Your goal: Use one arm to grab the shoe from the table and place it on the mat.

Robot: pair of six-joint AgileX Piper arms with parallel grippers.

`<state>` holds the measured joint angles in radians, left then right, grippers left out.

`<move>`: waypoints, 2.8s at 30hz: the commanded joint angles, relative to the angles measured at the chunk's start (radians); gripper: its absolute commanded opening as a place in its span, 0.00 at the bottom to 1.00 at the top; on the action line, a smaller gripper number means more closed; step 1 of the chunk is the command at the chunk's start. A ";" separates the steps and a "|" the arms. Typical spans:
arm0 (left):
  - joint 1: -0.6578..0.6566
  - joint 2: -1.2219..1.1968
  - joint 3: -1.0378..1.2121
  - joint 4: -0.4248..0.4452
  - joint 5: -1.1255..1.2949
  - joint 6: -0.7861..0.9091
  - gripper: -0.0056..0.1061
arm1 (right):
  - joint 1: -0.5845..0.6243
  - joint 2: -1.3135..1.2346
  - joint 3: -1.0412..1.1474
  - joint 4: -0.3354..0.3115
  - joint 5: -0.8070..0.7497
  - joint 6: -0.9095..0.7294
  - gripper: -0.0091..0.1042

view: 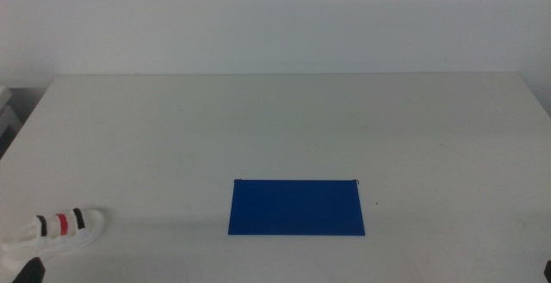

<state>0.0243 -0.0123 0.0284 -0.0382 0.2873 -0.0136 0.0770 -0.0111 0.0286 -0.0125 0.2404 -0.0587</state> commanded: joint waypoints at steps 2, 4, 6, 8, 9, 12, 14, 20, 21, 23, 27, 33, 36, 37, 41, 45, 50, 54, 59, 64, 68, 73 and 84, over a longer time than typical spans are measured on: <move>-0.001 -0.014 0.008 -0.011 -0.067 -0.012 0.83 | 0.003 0.004 0.005 -0.011 -0.073 -0.010 0.77; -0.001 -0.014 0.008 -0.011 -0.073 -0.012 0.83 | 0.003 0.004 0.005 -0.011 -0.073 -0.010 0.77; -0.001 -0.010 -0.003 -0.012 -0.104 -0.013 0.83 | 0.003 0.004 0.005 -0.011 -0.073 -0.010 0.77; -0.001 0.007 -0.026 -0.010 -0.107 -0.013 0.83 | 0.003 0.004 0.005 -0.011 -0.073 -0.010 0.77; -0.001 0.021 -0.042 -0.002 -0.107 -0.013 0.83 | 0.003 0.004 0.005 -0.011 -0.073 -0.010 0.77; -0.001 0.077 -0.091 0.018 -0.107 -0.013 0.83 | 0.003 0.004 0.005 -0.011 -0.073 -0.010 0.77; -0.001 0.122 -0.134 0.018 -0.107 -0.013 0.83 | 0.003 0.004 0.005 -0.011 -0.073 -0.010 0.77; -0.001 0.315 -0.307 0.018 -0.106 -0.013 0.83 | 0.003 0.004 0.005 -0.011 -0.073 -0.010 0.77; -0.001 0.352 -0.343 0.018 -0.105 -0.013 0.83 | 0.003 0.004 0.005 -0.011 -0.073 -0.010 0.77; -0.001 0.415 -0.415 0.018 -0.105 -0.013 0.83 | 0.003 0.004 0.005 -0.011 -0.073 -0.010 0.77; -0.001 0.531 -0.523 0.018 -0.105 -0.013 0.83 | 0.003 0.004 0.005 -0.011 -0.073 -0.010 0.77; -0.001 0.638 -0.601 0.015 -0.106 -0.013 0.83 | 0.003 0.004 0.005 -0.011 -0.073 -0.010 0.77; -0.001 0.659 -0.605 0.015 -0.107 -0.013 0.83 | 0.003 0.004 0.005 -0.011 -0.073 -0.010 0.77; -0.001 0.662 -0.605 0.015 -0.105 -0.013 0.83 | 0.003 0.004 0.005 -0.011 -0.073 -0.010 0.77; -0.001 0.671 -0.605 0.015 -0.098 -0.013 0.83 | 0.003 0.004 0.005 -0.011 -0.073 -0.010 0.77; -0.001 0.671 -0.604 0.014 -0.065 -0.017 0.83 | 0.003 0.004 0.005 -0.011 -0.073 -0.010 0.77; -0.001 0.689 -0.661 0.015 0.057 -0.010 0.83 | 0.003 0.004 0.005 -0.011 -0.073 -0.010 0.77; -0.001 0.763 -0.752 0.015 0.173 0.021 0.83 | 0.003 0.004 0.005 -0.011 -0.073 -0.010 0.77; -0.001 0.852 -0.852 0.007 0.263 0.111 0.83 | 0.003 0.004 0.005 -0.011 -0.073 -0.010 0.77; -0.001 0.947 -0.985 -0.003 0.428 0.256 0.83 | 0.003 0.004 0.005 -0.011 -0.073 -0.010 0.77; -0.001 1.033 -1.092 -0.001 0.580 0.377 0.83 | 0.003 0.004 0.005 -0.011 -0.073 -0.010 0.77; -0.001 1.141 -1.193 0.010 0.743 0.505 0.83 | 0.003 0.004 0.005 -0.011 -0.073 -0.010 0.77; 0.116 1.355 -1.357 -0.038 1.021 0.843 0.83 | 0.003 0.004 0.005 -0.011 -0.073 -0.010 0.77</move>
<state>0.1169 1.3491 -1.2902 -0.0434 1.2342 0.7827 0.0770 -0.0111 0.0286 -0.0125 0.2404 -0.0587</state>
